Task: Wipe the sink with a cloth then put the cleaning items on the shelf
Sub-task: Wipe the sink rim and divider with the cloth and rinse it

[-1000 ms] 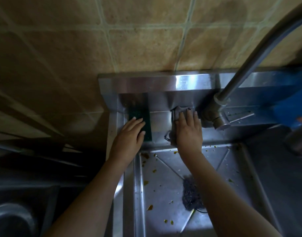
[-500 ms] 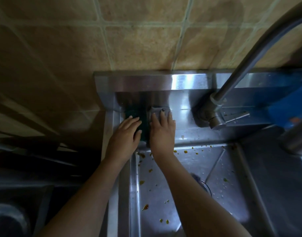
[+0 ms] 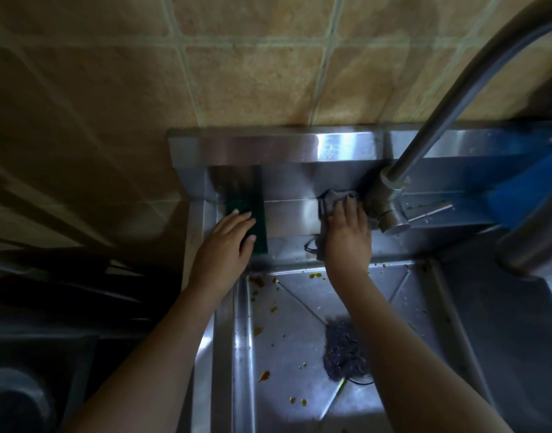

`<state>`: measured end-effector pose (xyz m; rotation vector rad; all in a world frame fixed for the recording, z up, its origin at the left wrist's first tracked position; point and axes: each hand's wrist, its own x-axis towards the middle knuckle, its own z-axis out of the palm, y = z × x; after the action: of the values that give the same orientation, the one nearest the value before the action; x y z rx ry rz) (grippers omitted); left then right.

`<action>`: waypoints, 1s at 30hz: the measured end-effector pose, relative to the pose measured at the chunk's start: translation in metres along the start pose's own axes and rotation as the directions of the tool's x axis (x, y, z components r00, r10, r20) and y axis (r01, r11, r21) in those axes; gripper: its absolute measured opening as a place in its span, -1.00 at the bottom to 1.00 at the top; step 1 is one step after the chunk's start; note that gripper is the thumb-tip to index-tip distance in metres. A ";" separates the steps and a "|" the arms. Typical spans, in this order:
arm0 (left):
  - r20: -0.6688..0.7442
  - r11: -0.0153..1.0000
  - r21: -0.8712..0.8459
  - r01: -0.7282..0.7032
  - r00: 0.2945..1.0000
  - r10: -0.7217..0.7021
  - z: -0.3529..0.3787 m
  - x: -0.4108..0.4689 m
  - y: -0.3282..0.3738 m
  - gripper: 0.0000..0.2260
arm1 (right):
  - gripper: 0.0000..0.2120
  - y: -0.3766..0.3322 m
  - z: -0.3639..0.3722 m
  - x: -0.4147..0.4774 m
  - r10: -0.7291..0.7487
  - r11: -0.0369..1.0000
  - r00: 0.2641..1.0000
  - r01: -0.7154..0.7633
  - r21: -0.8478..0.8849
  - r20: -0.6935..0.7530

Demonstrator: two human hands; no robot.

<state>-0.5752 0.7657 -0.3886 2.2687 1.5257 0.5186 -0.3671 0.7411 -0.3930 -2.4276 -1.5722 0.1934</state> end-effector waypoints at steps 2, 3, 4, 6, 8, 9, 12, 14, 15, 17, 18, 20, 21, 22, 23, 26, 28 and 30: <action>0.010 1.000 0.004 0.007 1.000 -0.007 0.000 -0.001 0.000 -0.68 | -0.50 -0.001 0.003 0.001 -0.003 1.000 1.000 0.003 -0.031 0.009; 0.011 1.000 0.003 0.008 1.000 -0.008 0.000 0.000 -0.001 -0.68 | -0.49 -0.002 0.004 0.002 -0.001 0.999 1.000 0.002 -0.038 0.007; 0.011 1.000 0.002 0.007 1.000 -0.007 0.000 0.000 -0.001 -0.68 | -0.49 -0.004 0.004 0.002 0.000 0.999 1.000 0.000 -0.038 0.001; 0.010 1.000 0.000 0.006 1.000 -0.006 0.001 0.001 0.000 -0.68 | -0.55 -0.008 0.005 0.001 -0.001 1.000 1.000 0.001 -0.023 -0.022; 0.011 1.000 -0.001 0.008 1.000 -0.008 0.001 0.001 0.001 -0.68 | -0.58 -0.016 0.005 -0.002 -0.029 0.999 0.999 0.028 -0.022 -0.037; 0.010 1.000 -0.001 0.013 1.000 -0.013 0.001 0.000 0.001 -0.68 | -0.58 -0.022 0.005 -0.005 -0.048 0.999 0.998 0.048 -0.003 -0.042; -0.004 1.000 0.010 0.020 1.000 -0.020 0.002 -0.001 0.002 -0.68 | -0.58 -0.048 0.006 -0.016 -0.093 0.988 0.996 0.095 0.124 -0.017; -0.012 1.000 0.015 0.013 1.000 -0.013 0.002 0.000 0.003 -0.68 | -0.58 -0.064 0.009 -0.023 -0.146 0.976 0.988 0.137 0.170 0.043; -0.012 1.000 0.013 0.009 1.000 -0.009 0.001 0.000 0.003 -0.69 | -0.58 -0.069 0.011 -0.024 -0.168 0.970 0.984 0.153 0.187 0.065; -0.010 1.000 0.005 0.007 1.000 -0.007 0.001 0.000 0.003 -0.69 | -0.58 -0.071 0.012 -0.024 -0.190 0.967 0.978 0.172 0.190 0.083; -0.010 1.000 0.002 0.009 1.000 -0.009 0.001 0.000 0.003 -0.69 | -0.58 -0.068 0.012 -0.022 -0.204 0.968 0.975 0.188 0.166 0.086; -0.013 1.000 0.002 0.015 1.000 -0.015 0.001 0.000 0.002 -0.68 | -0.57 -0.060 0.011 -0.020 -0.226 0.969 0.969 0.214 0.123 0.100; -0.014 1.000 0.003 0.016 1.000 -0.016 0.001 -0.001 0.002 -0.68 | -0.57 -0.055 0.011 -0.019 -0.218 0.971 0.970 0.205 0.120 0.109; -0.014 1.000 0.003 0.017 1.000 -0.017 0.001 0.000 0.002 -0.68 | -0.57 -0.051 0.010 -0.017 -0.193 0.977 0.975 0.180 0.118 0.114; -0.015 1.000 0.001 0.015 1.000 -0.015 0.001 0.000 0.001 -0.68 | -0.57 -0.047 0.008 -0.015 -0.161 0.983 0.980 0.148 0.109 0.116; -0.020 1.000 -0.016 0.011 1.000 -0.011 0.000 0.000 0.000 -0.69 | -0.57 -0.029 0.003 -0.007 -0.066 0.996 0.994 0.061 0.059 0.090; -0.018 1.000 -0.026 0.013 1.000 -0.013 0.001 -0.001 -0.001 -0.68 | -0.58 -0.013 -0.002 -0.001 -0.018 1.000 0.998 0.017 0.027 0.062; -0.021 0.999 -0.032 0.013 1.000 -0.013 0.001 -0.001 -0.002 -0.68 | -0.59 -0.003 -0.006 0.002 0.025 0.999 0.999 -0.026 0.035 0.044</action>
<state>-0.5762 0.7655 -0.3905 2.2347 1.5302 0.5618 -0.3672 0.7435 -0.3864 -2.4332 -1.5429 0.2774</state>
